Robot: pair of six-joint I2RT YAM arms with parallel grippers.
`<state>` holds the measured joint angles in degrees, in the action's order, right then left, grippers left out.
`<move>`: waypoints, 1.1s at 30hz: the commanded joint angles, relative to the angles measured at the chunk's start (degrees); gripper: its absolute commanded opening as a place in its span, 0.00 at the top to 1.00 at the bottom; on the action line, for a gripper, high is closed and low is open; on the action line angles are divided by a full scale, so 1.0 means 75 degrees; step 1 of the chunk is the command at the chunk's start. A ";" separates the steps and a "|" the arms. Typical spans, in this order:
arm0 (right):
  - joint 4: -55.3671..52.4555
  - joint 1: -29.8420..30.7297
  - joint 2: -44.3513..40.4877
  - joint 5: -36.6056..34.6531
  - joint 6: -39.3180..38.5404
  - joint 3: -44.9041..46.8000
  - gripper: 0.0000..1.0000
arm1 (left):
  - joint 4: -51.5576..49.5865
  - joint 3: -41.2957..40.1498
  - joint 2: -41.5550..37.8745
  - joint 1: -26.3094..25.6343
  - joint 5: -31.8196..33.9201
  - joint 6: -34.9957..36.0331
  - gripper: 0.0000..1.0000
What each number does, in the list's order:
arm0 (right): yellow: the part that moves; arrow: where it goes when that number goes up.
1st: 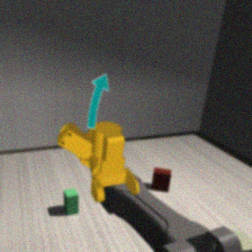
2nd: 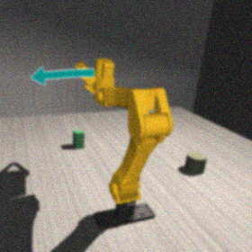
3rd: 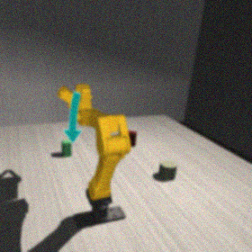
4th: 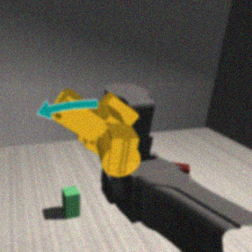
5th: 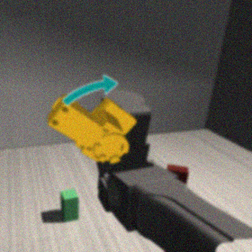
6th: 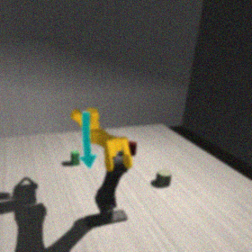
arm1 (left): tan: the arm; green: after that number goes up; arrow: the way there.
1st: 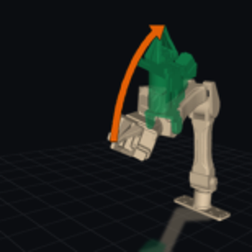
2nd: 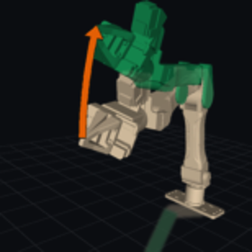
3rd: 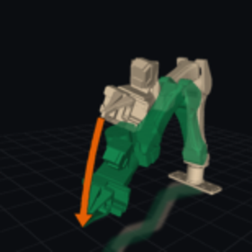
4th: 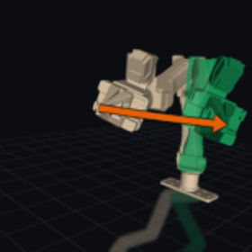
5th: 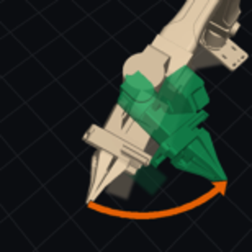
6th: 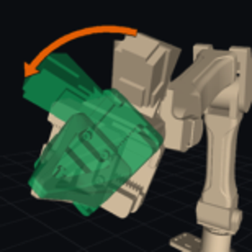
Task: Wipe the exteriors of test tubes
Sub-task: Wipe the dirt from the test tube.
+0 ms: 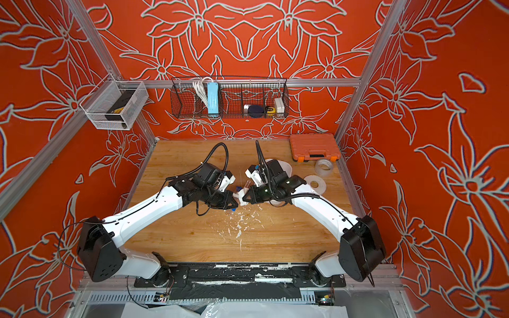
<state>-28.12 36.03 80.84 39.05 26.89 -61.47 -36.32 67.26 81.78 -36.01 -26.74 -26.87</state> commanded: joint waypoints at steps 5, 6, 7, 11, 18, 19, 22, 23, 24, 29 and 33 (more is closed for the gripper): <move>0.0383 -0.0089 0.0319 -0.0051 0.0084 0.0229 1.00 | -0.0029 0.0190 -0.0101 0.0000 -0.0447 0.0158 0.99; 0.0509 -0.0136 0.0384 -0.0030 0.0153 0.0208 1.00 | -0.0076 0.0120 -0.0147 -0.0002 -0.0454 0.0172 0.99; 0.0626 -0.0180 0.0443 -0.0016 0.0212 0.0177 1.00 | -0.0130 0.0043 -0.0195 -0.0003 -0.0454 0.0216 0.99; 0.0720 -0.0311 0.0658 0.0026 0.0264 -0.0179 1.00 | -0.0266 -0.0233 -0.0375 -0.0002 -0.0454 0.0284 0.99; 0.0594 -0.0573 0.1044 0.0054 0.0048 -0.0612 1.00 | -0.0344 -0.0347 -0.0532 -0.0003 -0.0512 0.0268 0.99; 0.0579 -0.0628 0.1087 0.0067 0.0026 -0.0662 1.00 | -0.0352 -0.0344 -0.0533 -0.0003 -0.0524 0.0275 0.99; 0.0504 -0.0799 0.1180 0.0072 -0.0058 -0.0834 1.00 | -0.0361 -0.0356 -0.0564 -0.0003 -0.0535 0.0275 0.98; 0.0501 -0.0839 0.1206 0.0096 -0.0070 -0.0870 1.00 | -0.0361 -0.0355 -0.0579 -0.0003 -0.0536 0.0269 0.98; 0.0496 -0.0907 0.1226 0.0105 -0.0070 -0.0918 1.00 | -0.0370 -0.0354 -0.0581 -0.0003 -0.0545 0.0267 0.98; 0.0465 -0.0984 0.1279 0.0162 -0.0076 -0.1050 1.00 | -0.0367 -0.0333 -0.0585 -0.0003 -0.0524 0.0263 0.98; 0.0576 -0.0969 0.1178 0.0246 0.0095 -0.0887 1.00 | -0.0287 -0.0265 -0.0533 -0.0003 -0.0446 0.0219 0.98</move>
<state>-24.88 28.69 89.95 39.13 27.40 -67.44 -37.87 64.90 78.52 -35.99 -29.50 -25.76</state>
